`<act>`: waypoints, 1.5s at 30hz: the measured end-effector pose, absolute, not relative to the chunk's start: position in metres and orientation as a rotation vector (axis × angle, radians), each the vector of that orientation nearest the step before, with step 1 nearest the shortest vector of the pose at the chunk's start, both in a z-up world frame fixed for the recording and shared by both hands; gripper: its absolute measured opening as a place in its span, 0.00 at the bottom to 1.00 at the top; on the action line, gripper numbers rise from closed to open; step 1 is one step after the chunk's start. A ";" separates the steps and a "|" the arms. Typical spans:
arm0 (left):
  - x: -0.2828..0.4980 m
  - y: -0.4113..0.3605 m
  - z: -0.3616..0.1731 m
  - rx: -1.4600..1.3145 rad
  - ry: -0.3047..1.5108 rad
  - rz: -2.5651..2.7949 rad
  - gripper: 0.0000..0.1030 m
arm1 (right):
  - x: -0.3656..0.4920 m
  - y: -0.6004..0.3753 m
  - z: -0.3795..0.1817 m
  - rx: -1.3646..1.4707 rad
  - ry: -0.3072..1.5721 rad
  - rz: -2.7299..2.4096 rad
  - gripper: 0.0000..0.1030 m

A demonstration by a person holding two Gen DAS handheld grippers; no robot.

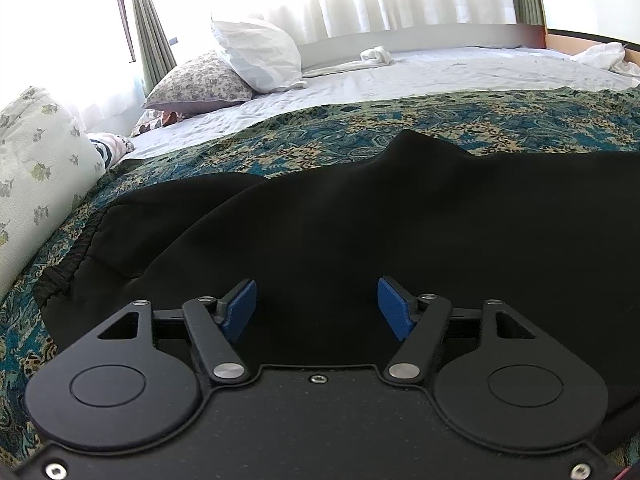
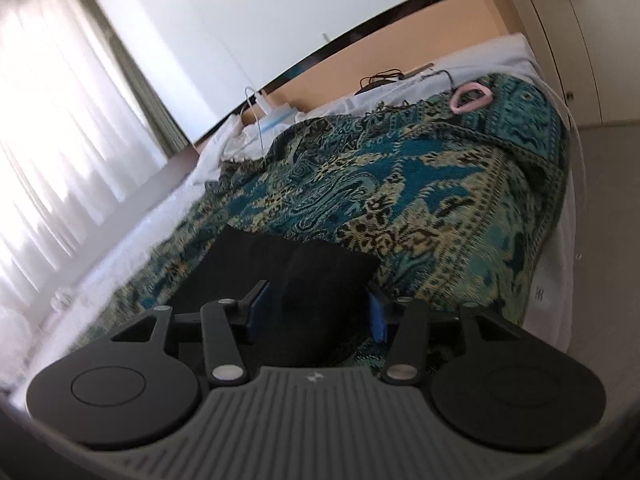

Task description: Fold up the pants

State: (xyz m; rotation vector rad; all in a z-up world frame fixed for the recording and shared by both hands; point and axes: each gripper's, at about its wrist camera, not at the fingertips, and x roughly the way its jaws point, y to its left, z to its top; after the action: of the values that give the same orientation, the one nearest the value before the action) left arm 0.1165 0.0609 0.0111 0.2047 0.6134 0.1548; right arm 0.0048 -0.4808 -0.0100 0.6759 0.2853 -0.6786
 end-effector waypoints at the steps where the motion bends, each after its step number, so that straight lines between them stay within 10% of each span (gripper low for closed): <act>1: 0.117 0.061 0.011 0.201 0.613 0.154 0.65 | 0.008 -0.480 -0.009 0.659 0.299 -0.679 0.62; 22: 0.119 0.070 0.007 0.144 0.604 0.157 0.71 | 0.038 -0.501 0.000 0.675 0.426 -0.541 0.57; 28: 0.118 0.070 0.006 0.127 0.597 0.153 0.72 | 0.039 -0.498 0.009 0.668 0.466 -0.604 0.12; 32: 0.119 0.069 0.005 0.128 0.593 0.158 0.73 | 0.047 -0.485 0.028 0.664 0.474 -0.626 0.08; 45: 0.115 0.086 0.003 0.015 0.576 0.125 0.76 | 0.173 -0.138 0.043 0.094 0.712 0.166 0.09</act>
State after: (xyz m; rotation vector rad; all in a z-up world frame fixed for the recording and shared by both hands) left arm 0.1154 0.0855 0.0031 0.0152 0.5764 0.1248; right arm 0.1730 -0.1384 0.0431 0.0937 0.7119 0.1662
